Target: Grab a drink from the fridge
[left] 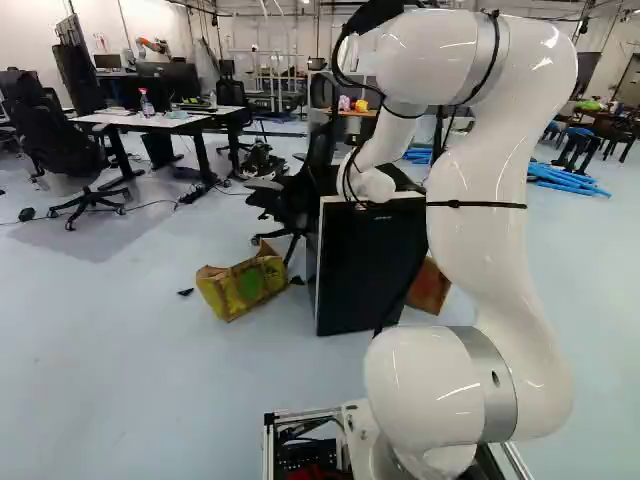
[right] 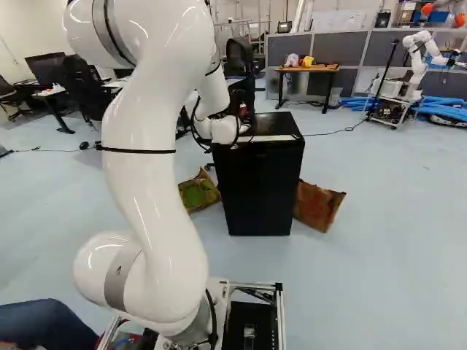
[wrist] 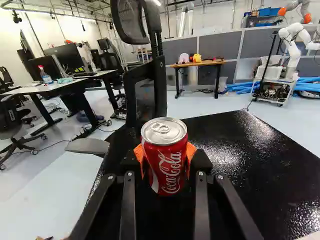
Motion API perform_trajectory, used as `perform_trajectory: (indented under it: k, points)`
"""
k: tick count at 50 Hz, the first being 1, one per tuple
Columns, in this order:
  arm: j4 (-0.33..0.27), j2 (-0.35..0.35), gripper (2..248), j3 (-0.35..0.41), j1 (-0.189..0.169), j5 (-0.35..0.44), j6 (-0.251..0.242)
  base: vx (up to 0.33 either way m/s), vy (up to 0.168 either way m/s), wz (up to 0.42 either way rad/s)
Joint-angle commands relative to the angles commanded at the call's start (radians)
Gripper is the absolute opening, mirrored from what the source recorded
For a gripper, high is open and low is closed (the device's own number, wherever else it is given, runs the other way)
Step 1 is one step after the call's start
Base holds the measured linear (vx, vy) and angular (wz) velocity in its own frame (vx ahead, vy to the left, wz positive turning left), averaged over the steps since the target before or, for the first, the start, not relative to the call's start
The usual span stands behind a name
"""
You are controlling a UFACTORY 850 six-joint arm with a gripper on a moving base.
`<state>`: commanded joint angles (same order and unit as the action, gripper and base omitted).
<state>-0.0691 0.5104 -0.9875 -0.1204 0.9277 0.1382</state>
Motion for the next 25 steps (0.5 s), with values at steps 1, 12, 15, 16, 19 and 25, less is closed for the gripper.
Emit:
perform_trajectory:
  k: [1, 12, 15, 16, 19, 25]
  points:
    - [0.0, -0.002, 100, 0.0, 0.0, 0.0, 0.0, 0.0, 0.0, 0.0]
    - [0.0, -0.011, 100, 0.0, 0.0, 0.0, 0.0, 0.0, 0.0, 0.0]
    - [0.0, -0.012, 100, 0.001, 0.0, 0.0, 0.0, 0.0, 0.0, 0.0]
    - [0.0, -0.012, 100, 0.001, 0.0, 0.0, 0.0, 0.0, 0.0, 0.0]
    - [0.0, -0.014, 100, 0.003, 0.0, 0.0, 0.0, 0.0, 0.0, 0.0]
    - [0.001, -0.019, 100, 0.009, 0.001, -0.001, -0.001, 0.0, 0.0, 0.0]
